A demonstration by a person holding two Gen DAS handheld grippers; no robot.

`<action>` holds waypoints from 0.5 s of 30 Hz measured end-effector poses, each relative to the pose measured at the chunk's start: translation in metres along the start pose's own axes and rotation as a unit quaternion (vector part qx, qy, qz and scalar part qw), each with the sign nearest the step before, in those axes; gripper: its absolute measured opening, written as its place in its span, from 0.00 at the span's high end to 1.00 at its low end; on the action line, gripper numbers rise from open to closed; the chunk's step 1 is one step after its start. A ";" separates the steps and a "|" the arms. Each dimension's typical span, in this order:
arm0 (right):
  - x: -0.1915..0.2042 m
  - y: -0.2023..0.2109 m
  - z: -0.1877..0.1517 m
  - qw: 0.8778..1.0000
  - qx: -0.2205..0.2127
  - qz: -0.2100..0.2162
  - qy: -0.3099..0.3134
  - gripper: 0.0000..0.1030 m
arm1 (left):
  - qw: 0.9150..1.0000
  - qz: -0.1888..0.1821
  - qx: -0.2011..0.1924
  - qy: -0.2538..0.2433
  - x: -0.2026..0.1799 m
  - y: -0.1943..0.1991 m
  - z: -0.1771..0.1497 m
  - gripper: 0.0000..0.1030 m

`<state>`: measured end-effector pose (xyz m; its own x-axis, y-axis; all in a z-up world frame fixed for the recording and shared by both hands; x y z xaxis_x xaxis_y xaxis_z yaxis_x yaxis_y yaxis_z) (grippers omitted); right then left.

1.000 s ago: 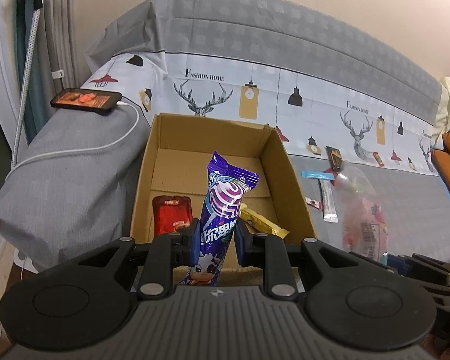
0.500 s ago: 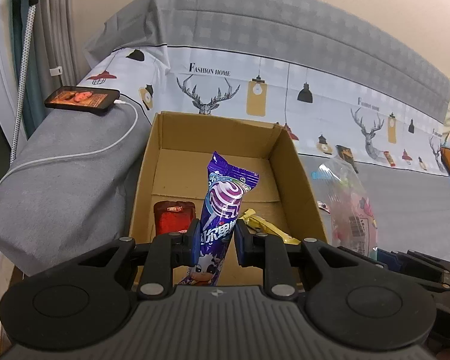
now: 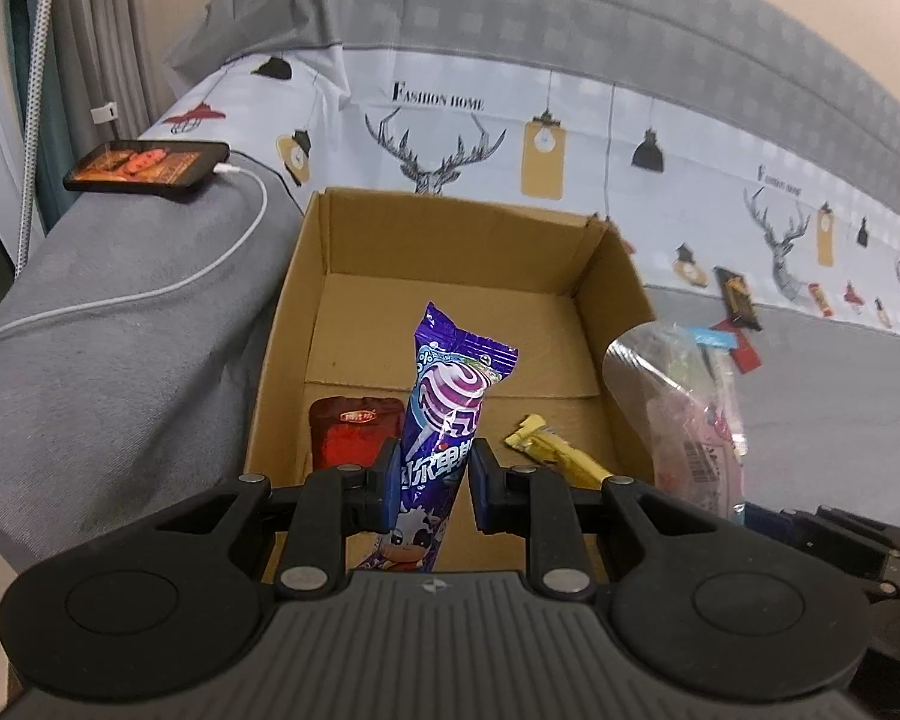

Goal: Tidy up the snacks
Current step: 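Carry the candy bag and purple candy bar over the cardboard box with both tools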

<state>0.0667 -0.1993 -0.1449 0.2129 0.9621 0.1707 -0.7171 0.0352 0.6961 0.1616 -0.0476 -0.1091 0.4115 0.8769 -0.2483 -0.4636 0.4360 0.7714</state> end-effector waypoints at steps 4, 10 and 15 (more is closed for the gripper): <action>-0.001 -0.018 0.002 1.000 0.012 -0.006 0.001 0.63 | 1.000 0.006 0.020 0.004 0.008 -0.021 -0.002 0.76; -0.002 -0.043 0.004 0.999 0.031 -0.016 0.004 0.63 | 0.999 0.012 0.036 0.005 0.019 -0.045 0.003 0.76; -0.003 -0.060 0.004 0.999 0.043 -0.021 0.003 0.63 | 0.998 0.015 0.053 0.001 0.024 -0.062 0.001 0.75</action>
<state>0.1120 -0.2058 -0.1845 0.2374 0.9620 0.1352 -0.6478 0.0531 0.7599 0.2014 -0.0536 -0.1624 0.3970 0.8895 -0.2263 -0.3893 0.3864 0.8361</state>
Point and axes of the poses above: each gripper's, at about its wrist camera, not at the fingertips, and y roughly against the way its jaws point, x to its left, z to its top, the point moved 6 cm from there along -y, roughly the way its jaws point, and after that the axes turned 14 degrees about -z, right-handed, at the moved point
